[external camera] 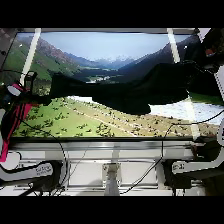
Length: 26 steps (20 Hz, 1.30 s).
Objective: Fold the clothes and pants, and hang the long-sleeved shirts on hangers.
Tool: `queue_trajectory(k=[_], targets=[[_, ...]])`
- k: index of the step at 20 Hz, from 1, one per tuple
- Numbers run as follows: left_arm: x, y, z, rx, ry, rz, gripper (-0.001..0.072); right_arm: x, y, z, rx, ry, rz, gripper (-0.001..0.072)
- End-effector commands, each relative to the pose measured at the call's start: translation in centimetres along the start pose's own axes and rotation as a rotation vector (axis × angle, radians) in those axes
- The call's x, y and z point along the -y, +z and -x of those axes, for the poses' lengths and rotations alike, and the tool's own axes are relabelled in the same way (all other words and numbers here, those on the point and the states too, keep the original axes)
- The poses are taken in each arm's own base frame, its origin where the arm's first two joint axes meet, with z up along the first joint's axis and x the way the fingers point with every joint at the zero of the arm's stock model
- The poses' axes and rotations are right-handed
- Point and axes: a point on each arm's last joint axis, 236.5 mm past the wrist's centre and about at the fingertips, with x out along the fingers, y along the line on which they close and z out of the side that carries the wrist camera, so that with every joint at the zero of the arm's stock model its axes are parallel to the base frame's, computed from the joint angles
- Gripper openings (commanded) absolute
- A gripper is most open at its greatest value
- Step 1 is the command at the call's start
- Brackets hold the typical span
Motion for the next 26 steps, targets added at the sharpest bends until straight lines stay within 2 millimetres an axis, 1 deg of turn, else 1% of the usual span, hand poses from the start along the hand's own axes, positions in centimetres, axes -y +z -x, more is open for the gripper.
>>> queue_trajectory(k=[1, 3, 5, 7, 9, 10, 12, 13, 14, 15, 16, 17, 18, 20, 22, 24, 26], targets=[[0.0, 0.7, -1.6, 0.044, -0.027, 0.129, 0.0538, -0.8, 0.1, 0.0, 0.002, 0.034, -0.002, 0.0045], [0.9, 1.3, -2.3, 0.071, -0.089, 0.228, 0.0537, -1.2, -0.1, 0.0, -0.005, 0.051, 0.005, 0.0045], [1.2, 2.1, -2.5, 0.110, -0.132, 0.314, 0.0536, -1.2, -0.4, 0.0, -0.017, 0.051, 0.005, 0.0045], [0.8, 2.0, -2.6, 0.114, -0.127, 0.321, 0.0536, -1.2, -0.6, 0.1, -0.024, 0.051, 0.006, 0.0045], [0.8, 1.9, -2.9, 0.108, -0.130, 0.324, 0.0530, -1.2, -0.5, 0.1, -0.023, 0.051, 0.005, 0.0045], [0.8, 1.8, -2.9, 0.107, -0.130, 0.323, 0.0495, -1.2, -0.5, 0.1, -0.023, 0.051, 0.005, 0.0045], [0.5, 2.0, -2.9, 0.118, -0.117, 0.324, 0.0458, -1.2, -0.5, 0.1, -0.023, 0.052, 0.005, 0.0046], [0.3, 2.1, -2.9, 0.122, -0.112, 0.325, 0.0317, -1.2, -0.5, 0.1, -0.022, 0.052, 0.005, 0.0045], [0.4, 2.3, -2.8, 0.127, -0.117, 0.333, 0.0078, -1.2, -0.5, 0.1, -0.022, 0.052, 0.005, 0.0045], [0.6, 2.6, -2.7, 0.138, -0.127, 0.349, 0.0015, -1.2, -0.5, 0.1, -0.020, 0.051, 0.005, 0.0045], [0.8, 3.0, -2.4, 0.151, -0.137, 0.361, 0.0015, -1.2, -0.4, 0.1, -0.018, 0.050, 0.005, 0.0045], [0.8, 3.7, -1.7, 0.175, -0.141, 0.368, 0.0014, -1.2, -0.4, 0.2, -0.016, 0.049, 0.006, 0.0045], [0.9, 4.5, -0.5, 0.204, -0.140, 0.366, 0.0013, -1.2, -0.2, 0.5, -0.010, 0.046, 0.010, 0.0045], [1.1, 6.8, 3.3, 0.280, -0.132, 0.325, 0.0014, -1.4, 0.9, 1.8, 0.026, 0.042, 0.024, 0.0045], [1.6, 9.2, 8.3, 0.377, -0.119, 0.274, 0.0013, -1.5, 2.0, 3.8, 0.078, 0.046, 0.021, 0.0045], [2.1, 11.4, 13.9, 0.501, -0.084, 0.234, 0.0013, -1.1, 2.2, 5.8, 0.110, 0.040, 0.014, 0.0045], [2.8, 12.5, 18.9, 0.606, -0.046, 0.195, 0.0013, -0.4, 2.3, 7.7, 0.136, 0.030, 0.004, 0.0044]])
